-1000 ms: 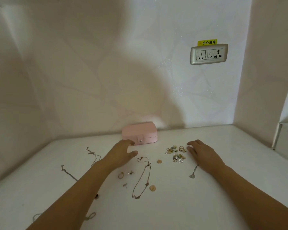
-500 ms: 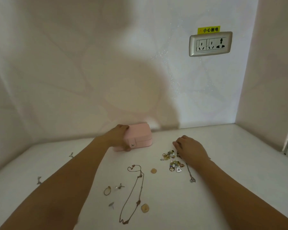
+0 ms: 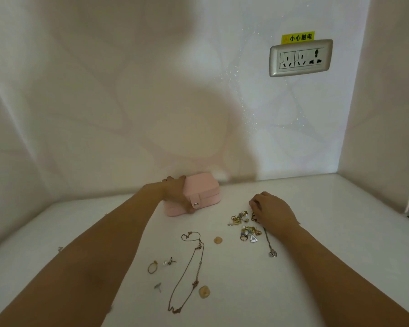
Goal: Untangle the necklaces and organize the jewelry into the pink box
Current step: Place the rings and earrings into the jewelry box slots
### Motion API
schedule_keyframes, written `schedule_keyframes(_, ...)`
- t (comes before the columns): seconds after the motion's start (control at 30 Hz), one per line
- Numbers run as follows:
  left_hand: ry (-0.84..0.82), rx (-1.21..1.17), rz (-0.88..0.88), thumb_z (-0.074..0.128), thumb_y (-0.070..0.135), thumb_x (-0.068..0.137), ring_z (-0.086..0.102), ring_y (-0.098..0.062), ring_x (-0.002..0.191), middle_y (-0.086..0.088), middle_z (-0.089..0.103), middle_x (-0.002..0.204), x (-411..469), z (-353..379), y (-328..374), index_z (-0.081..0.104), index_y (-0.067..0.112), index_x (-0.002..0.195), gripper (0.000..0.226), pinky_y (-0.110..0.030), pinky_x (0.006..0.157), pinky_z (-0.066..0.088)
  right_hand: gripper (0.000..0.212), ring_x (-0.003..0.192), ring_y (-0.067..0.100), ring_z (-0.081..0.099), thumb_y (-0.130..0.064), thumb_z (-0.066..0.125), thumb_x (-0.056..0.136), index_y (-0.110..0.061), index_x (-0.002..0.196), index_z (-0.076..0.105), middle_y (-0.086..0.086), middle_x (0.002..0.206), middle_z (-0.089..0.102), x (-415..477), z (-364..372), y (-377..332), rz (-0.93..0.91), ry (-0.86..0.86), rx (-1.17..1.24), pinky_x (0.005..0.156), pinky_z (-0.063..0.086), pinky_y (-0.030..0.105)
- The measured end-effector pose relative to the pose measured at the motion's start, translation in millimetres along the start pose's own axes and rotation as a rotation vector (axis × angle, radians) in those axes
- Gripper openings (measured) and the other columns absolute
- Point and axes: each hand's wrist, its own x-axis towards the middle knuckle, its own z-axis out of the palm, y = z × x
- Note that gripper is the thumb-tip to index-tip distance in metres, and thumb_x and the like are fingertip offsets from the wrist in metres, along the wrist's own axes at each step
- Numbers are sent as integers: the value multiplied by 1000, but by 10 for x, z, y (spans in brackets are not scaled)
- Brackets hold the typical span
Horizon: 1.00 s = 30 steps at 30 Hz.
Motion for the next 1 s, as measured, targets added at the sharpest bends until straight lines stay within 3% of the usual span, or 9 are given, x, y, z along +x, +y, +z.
schedule_keyframes(0.07, 59, -41, -10, 82, 59, 57, 34, -34, 128, -17, 32, 139, -50, 64, 11, 16, 21, 148, 119, -43, 102, 39, 32, 84, 20, 58, -25, 38, 101, -8, 103, 65, 5, 95, 62, -31, -19, -5, 23, 14, 54, 73, 43, 30)
schedule_keyframes(0.3, 146, -171, 40, 70, 67, 38, 38, -31, 126, -12, 39, 139, -633, -18, 163, 19, 20, 148, 130, -38, 100, 36, 25, 98, 15, 59, -19, 47, 99, -9, 111, 66, 3, 104, 67, -239, -314, -114, 142, 298, 459, 76, 33, 18)
schedule_keyframes(0.43, 189, -275, 150, 78, 62, 51, 44, -24, 120, -3, 42, 138, -1218, -173, 256, 20, 24, 148, 119, -36, 96, 42, 23, 85, 8, 65, -20, 45, 100, -17, 114, 64, -3, 97, 70, -502, -610, -248, 147, 230, 759, 74, 44, 19)
schedule_keyframes(0.57, 197, -362, 279, 79, 47, 68, 50, -14, 103, 6, 46, 129, -1941, -193, 426, 22, 26, 148, 100, -23, 77, 43, 22, 98, 14, 67, -33, 50, 96, -32, 116, 58, -4, 106, 70, -928, -968, -414, 10, 83, 992, 89, 52, 30)
schedule_keyframes(0.63, 169, -348, 333, 79, 47, 67, 51, -12, 100, 10, 47, 123, -2231, -134, 532, 26, 28, 145, 96, -19, 72, 43, 45, 104, 7, 64, -50, 57, 87, -36, 128, 48, -8, 118, 65, -1194, -1121, -487, -68, -36, 1012, 90, 52, 28)
schedule_keyframes(0.7, 162, -301, 364, 80, 52, 63, 50, -13, 105, 7, 46, 127, -2408, -4, 630, 26, 29, 145, 100, -24, 81, 46, 80, 108, 2, 61, -66, 69, 69, -41, 137, 36, -17, 128, 55, -1435, -1224, -505, -123, -148, 1011, 86, 53, 23)
schedule_keyframes(0.77, 174, -263, 380, 79, 59, 58, 46, -16, 110, 4, 45, 126, -2502, 159, 716, 24, 30, 145, 107, -33, 91, 46, 103, 111, -1, 56, -62, 82, 52, -47, 140, 29, -22, 134, 45, -1647, -1284, -471, -133, -210, 953, 85, 53, 25)
schedule_keyframes(0.93, 122, -213, 458, 79, 63, 55, 43, -19, 115, -1, 44, 127, -2655, 524, 954, 22, 28, 146, 113, -37, 94, 43, 116, 103, -13, 50, -32, 94, 47, -55, 137, 25, -25, 132, 36, -2014, -1371, -279, -61, -308, 778, 82, 46, 11)
schedule_keyframes(1.0, 114, -193, 480, 79, 63, 57, 43, -20, 113, -2, 44, 127, -2710, 613, 1019, 24, 28, 145, 110, -36, 94, 43, 111, 100, -15, 50, -32, 95, 44, -51, 132, 32, -22, 130, 38, -2105, -1374, -235, -47, -314, 776, 80, 44, 7)
